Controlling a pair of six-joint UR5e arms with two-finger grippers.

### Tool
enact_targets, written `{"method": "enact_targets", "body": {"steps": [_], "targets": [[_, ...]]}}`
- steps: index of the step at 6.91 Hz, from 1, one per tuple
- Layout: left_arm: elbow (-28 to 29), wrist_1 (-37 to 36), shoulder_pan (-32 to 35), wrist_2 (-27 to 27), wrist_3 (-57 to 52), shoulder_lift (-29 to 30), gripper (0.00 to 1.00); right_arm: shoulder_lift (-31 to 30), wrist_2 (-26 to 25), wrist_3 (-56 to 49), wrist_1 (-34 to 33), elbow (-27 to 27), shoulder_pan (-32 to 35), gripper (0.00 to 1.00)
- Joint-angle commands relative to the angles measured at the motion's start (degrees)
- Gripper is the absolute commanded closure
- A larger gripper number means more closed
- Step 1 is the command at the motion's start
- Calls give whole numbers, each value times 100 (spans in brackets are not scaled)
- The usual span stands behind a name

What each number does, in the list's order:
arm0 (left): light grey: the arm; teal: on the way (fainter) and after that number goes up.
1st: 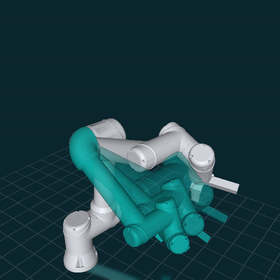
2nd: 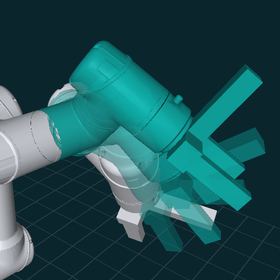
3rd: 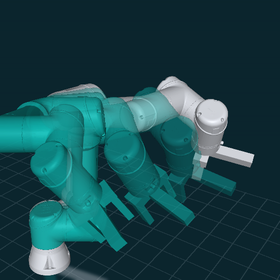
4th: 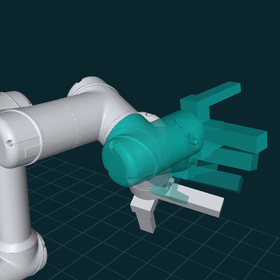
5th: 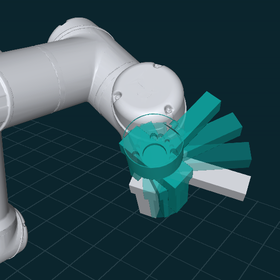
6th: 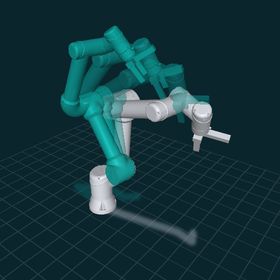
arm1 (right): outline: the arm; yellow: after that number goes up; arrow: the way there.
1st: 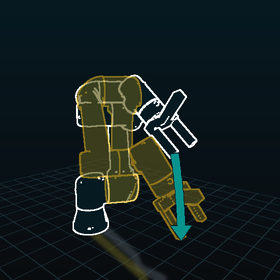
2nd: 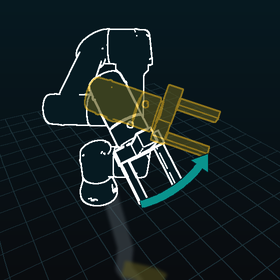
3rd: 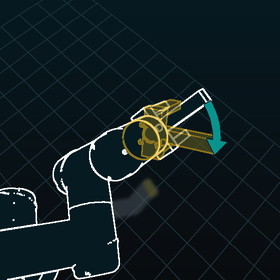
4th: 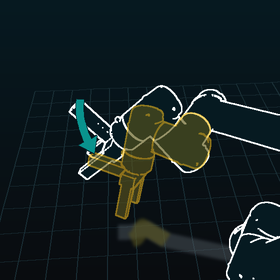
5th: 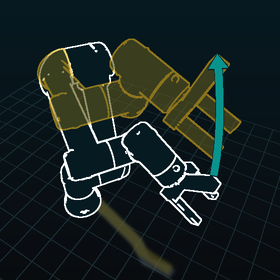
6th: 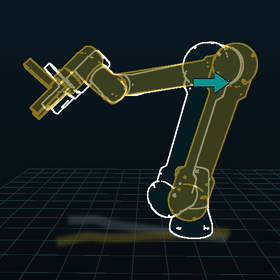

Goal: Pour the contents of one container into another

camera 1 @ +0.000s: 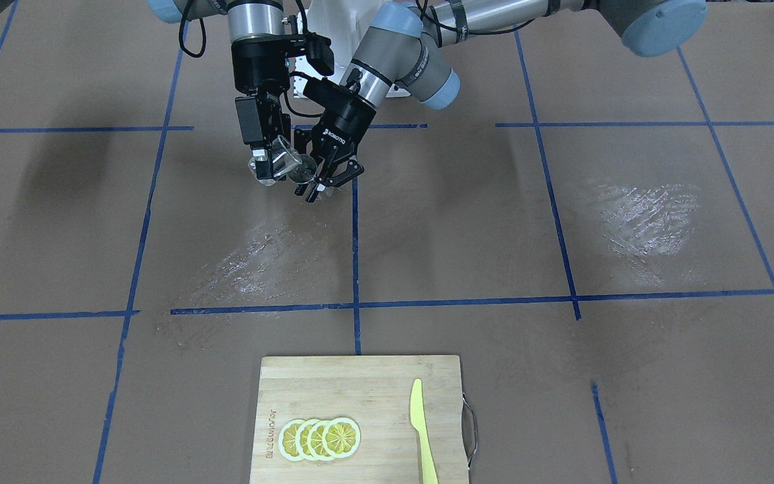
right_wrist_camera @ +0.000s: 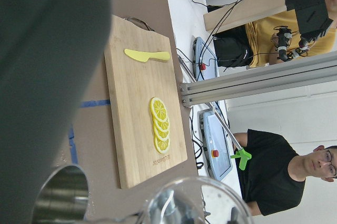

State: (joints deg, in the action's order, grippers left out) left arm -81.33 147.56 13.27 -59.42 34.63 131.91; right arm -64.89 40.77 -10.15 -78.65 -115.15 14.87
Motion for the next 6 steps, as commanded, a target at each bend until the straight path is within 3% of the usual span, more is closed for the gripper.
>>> {"method": "enact_targets", "body": {"steps": [1, 6], "targets": [[3, 1, 0, 0, 0, 1, 100, -6, -95, -153, -2, 10, -2, 100], [3, 1, 0, 0, 0, 1, 100, 38, -403, -382, -124, 19, -55, 100]]}}
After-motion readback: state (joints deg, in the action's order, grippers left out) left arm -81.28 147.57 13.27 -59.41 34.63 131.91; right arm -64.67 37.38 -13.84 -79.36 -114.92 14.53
